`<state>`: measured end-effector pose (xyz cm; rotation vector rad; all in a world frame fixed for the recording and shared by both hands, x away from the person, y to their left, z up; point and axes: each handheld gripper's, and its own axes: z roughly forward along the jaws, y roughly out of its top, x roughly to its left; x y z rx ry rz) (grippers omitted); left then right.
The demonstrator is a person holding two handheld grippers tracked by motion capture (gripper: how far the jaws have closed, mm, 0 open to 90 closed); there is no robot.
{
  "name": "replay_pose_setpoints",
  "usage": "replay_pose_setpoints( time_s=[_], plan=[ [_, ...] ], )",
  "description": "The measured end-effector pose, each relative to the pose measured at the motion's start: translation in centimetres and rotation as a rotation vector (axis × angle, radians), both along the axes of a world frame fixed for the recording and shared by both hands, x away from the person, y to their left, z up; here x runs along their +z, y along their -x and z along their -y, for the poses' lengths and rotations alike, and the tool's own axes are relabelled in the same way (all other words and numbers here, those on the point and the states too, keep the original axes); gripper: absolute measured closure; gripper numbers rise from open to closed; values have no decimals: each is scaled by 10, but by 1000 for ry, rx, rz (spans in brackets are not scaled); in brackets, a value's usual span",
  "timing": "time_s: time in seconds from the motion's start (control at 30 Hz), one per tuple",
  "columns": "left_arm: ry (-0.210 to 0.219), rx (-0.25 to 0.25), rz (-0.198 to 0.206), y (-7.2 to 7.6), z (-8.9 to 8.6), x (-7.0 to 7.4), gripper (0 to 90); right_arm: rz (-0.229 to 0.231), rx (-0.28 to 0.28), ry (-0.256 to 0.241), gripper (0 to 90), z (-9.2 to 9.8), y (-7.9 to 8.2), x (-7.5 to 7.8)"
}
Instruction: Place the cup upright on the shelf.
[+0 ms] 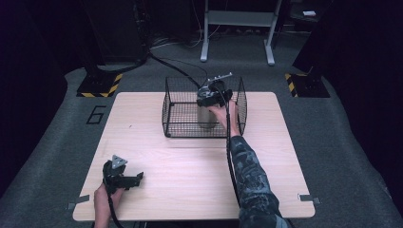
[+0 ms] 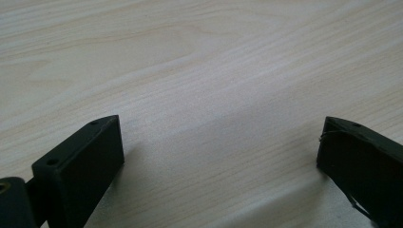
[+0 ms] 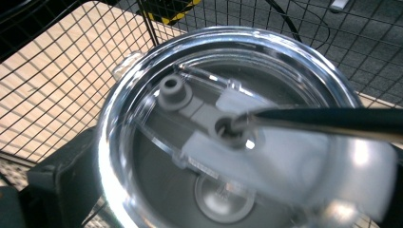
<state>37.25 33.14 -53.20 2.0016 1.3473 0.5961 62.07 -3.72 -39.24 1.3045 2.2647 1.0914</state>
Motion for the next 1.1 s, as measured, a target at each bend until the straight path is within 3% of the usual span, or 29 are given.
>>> replay_pose_setpoints(
  time_s=[0.23, 0.6, 1.1],
  plan=[
    [6, 4, 2, 0, 0, 0, 15, 25, 16, -18, 0, 13, 16, 11],
    [7, 5, 3, 0, 0, 0, 14, 73, 49, -48, 0, 33, 54, 33],
    [7, 5, 3, 0, 1, 0, 14, 136, 123, -7, 0, 47, 117, 57]
  ],
)
